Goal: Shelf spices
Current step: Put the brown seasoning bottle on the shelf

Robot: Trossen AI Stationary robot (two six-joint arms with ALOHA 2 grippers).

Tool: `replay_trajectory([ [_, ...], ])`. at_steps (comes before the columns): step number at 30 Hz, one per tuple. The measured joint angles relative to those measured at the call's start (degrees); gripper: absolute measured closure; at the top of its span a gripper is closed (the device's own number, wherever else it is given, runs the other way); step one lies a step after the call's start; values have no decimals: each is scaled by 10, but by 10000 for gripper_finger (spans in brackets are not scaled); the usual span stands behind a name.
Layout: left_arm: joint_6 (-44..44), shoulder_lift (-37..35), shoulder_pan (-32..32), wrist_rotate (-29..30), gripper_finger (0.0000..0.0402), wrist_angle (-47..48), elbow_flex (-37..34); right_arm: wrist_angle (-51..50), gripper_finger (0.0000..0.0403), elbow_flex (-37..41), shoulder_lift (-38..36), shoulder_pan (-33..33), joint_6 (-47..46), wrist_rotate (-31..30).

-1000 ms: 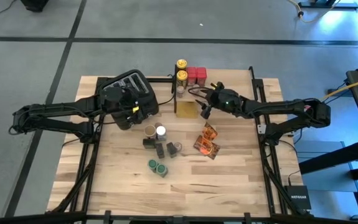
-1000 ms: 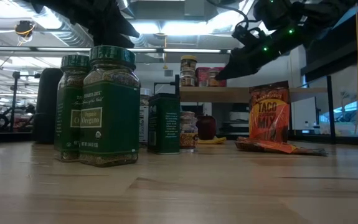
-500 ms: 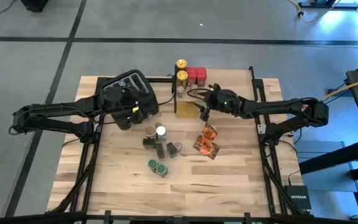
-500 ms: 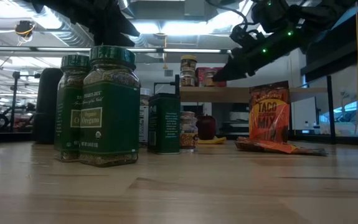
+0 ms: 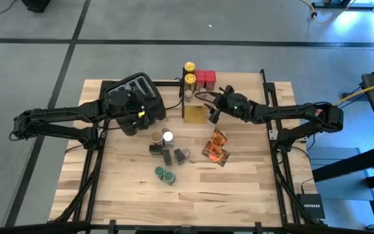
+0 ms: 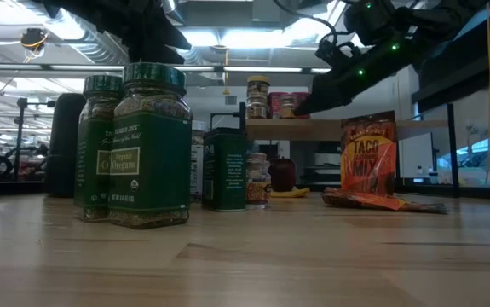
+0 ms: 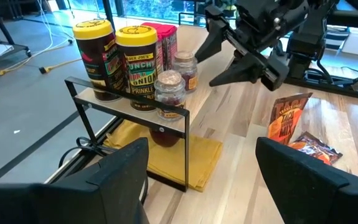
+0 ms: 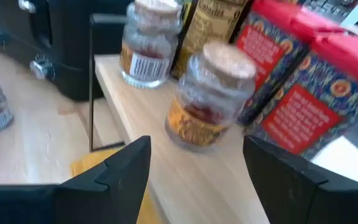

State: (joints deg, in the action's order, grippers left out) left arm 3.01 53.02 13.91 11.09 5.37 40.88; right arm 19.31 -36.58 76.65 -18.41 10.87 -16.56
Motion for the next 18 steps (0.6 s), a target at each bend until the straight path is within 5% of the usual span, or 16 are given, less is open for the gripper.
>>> replay_trajectory([
  [18, 0, 0, 0, 0, 112, 0, 0, 55, 142, 0, 25, 0, 1, 35],
])
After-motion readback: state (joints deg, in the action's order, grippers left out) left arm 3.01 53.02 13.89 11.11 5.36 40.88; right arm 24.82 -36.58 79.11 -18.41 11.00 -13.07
